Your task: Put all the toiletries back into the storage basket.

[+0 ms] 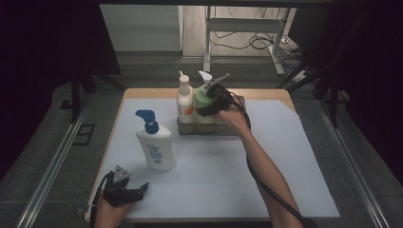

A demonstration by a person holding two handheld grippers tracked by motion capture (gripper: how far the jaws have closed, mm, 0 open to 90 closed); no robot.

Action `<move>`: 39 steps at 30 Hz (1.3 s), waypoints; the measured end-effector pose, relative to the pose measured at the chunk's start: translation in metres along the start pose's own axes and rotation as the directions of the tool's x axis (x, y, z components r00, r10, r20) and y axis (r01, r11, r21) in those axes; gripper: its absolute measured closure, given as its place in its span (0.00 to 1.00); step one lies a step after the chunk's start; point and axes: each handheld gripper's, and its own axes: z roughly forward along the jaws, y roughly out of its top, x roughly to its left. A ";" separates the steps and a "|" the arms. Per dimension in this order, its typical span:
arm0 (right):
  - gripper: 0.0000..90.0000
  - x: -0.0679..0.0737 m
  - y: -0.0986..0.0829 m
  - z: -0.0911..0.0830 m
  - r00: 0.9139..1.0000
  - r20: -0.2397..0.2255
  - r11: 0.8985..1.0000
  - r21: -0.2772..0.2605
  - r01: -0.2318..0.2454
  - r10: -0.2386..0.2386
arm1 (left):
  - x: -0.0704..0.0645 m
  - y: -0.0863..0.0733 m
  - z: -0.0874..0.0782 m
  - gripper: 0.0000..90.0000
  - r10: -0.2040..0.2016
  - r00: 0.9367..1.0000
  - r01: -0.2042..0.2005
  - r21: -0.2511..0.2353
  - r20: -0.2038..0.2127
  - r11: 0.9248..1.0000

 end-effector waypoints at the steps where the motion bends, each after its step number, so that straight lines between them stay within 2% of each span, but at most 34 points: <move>1: 0.13 0.000 0.000 0.000 1.000 0.000 1.000 0.000 0.000 0.000 | 0.000 0.000 0.000 0.13 0.000 1.000 0.000 0.001 0.000 1.000; 15: 0.13 -0.005 -0.007 0.007 1.000 -0.013 1.000 0.008 -0.024 0.024 | 0.000 0.000 0.000 0.13 0.001 1.000 -0.001 0.002 0.000 1.000; 20: 0.12 -0.007 -0.009 0.009 0.999 -0.023 0.999 -0.019 -0.040 0.040 | 0.000 0.000 0.000 0.13 0.002 1.000 -0.002 0.002 -0.001 1.000; 23: 0.12 -0.009 -0.011 0.009 0.999 -0.030 0.999 -0.031 -0.035 0.034 | 0.000 0.000 0.000 0.13 0.002 1.000 -0.002 0.002 -0.001 1.000; 27: 0.06 -0.010 -0.012 0.006 0.998 -0.051 0.998 -0.039 -0.043 0.041 | 0.000 0.000 0.000 0.14 0.002 1.000 -0.002 0.002 -0.001 1.000; 31: 0.07 -0.008 -0.014 -0.002 0.999 -0.044 0.998 -0.056 -0.028 0.025 | 0.000 0.000 0.000 0.14 0.001 1.000 -0.001 0.000 0.000 1.000; 35: 0.09 -0.007 -0.017 -0.010 0.999 -0.032 0.998 -0.049 -0.029 0.027 | 0.000 0.000 0.000 0.14 -0.001 1.000 0.001 0.000 0.001 1.000; 39: 0.11 -0.009 -0.024 -0.014 0.998 -0.059 0.999 -0.026 -0.039 0.038 | -0.001 0.000 0.000 0.14 -0.001 1.000 0.001 0.000 0.001 1.000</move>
